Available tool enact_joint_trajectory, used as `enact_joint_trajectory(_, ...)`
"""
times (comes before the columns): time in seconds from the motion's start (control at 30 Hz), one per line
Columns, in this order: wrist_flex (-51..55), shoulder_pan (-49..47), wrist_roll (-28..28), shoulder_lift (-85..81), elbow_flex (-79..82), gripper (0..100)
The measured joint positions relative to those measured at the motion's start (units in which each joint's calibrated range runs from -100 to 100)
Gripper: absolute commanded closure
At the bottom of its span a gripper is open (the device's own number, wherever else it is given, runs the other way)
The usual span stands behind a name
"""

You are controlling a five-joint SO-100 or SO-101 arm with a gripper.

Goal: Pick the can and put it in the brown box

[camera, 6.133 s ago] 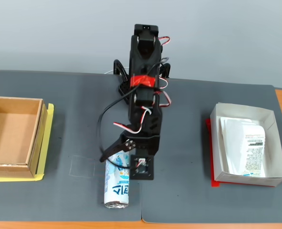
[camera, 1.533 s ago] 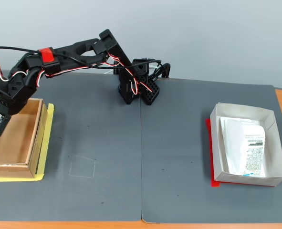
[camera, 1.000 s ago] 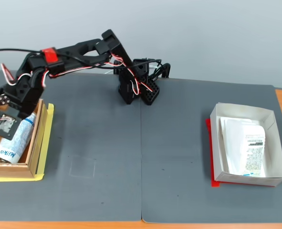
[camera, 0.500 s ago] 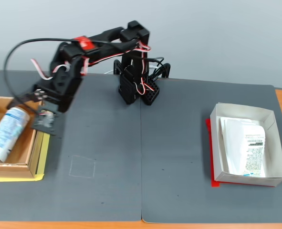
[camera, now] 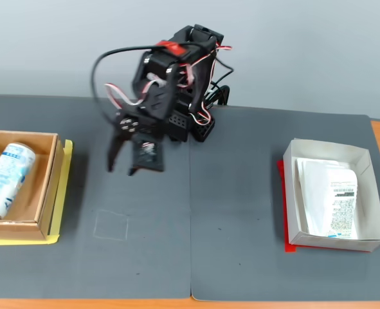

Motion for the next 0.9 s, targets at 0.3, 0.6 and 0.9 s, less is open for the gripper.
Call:
enact_joint_trajectory(0.3,0.00,-14.71,-5.52,-16.99,15.05,99)
enact_joint_trajectory(0.6,0.00,-20.25,-9.23,-38.29,35.63,99)
enact_joint_trajectory(0.9,0.00,-20.77,-15.04,-55.11,49.86,99)
